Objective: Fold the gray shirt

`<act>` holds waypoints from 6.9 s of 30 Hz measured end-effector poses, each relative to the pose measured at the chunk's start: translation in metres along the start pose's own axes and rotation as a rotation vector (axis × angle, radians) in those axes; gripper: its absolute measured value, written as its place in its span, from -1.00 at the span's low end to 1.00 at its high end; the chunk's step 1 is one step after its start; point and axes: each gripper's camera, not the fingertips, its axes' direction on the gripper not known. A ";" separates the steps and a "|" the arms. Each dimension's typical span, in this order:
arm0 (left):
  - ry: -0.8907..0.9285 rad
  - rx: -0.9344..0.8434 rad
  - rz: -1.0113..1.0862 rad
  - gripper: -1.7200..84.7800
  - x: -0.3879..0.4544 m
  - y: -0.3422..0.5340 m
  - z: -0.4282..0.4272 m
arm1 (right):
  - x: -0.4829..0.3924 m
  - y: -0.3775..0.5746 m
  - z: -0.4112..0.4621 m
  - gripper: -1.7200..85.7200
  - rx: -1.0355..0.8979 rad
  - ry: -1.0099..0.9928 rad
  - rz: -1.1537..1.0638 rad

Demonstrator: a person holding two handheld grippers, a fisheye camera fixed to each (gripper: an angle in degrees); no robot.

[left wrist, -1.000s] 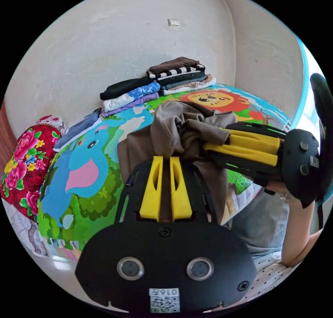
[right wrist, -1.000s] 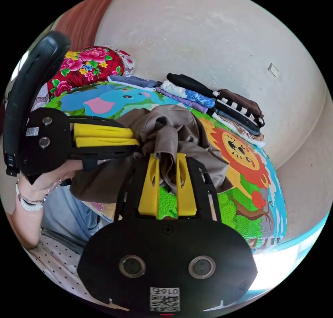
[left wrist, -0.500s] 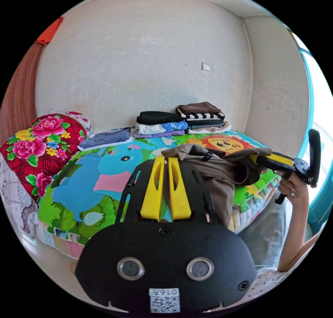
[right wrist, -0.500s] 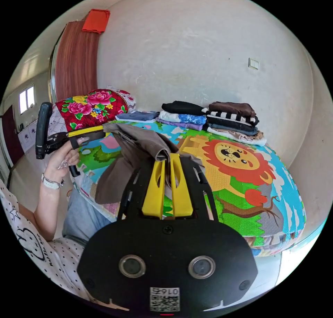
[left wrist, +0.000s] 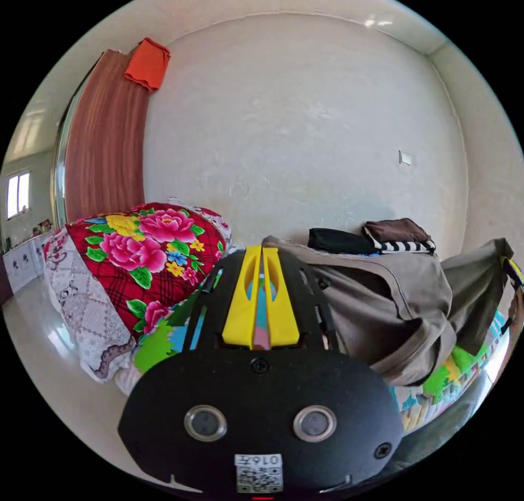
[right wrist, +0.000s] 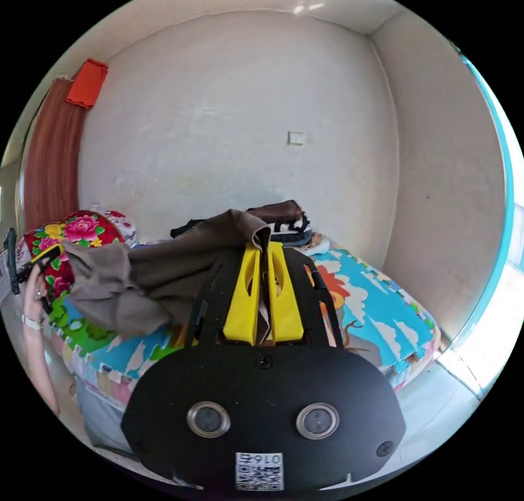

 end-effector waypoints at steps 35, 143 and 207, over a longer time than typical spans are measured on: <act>0.562 -0.650 0.408 -0.78 0.119 0.104 0.205 | -0.076 0.084 0.102 -0.67 -0.333 -0.424 -0.439; 1.097 -0.141 0.015 -0.98 -0.054 0.223 -0.134 | -0.258 0.117 -0.130 -0.95 -0.443 -0.364 -0.187; 0.685 -0.120 -0.093 -0.98 -0.174 0.187 -0.044 | 0.046 0.217 -0.141 -0.96 -0.053 -0.030 0.063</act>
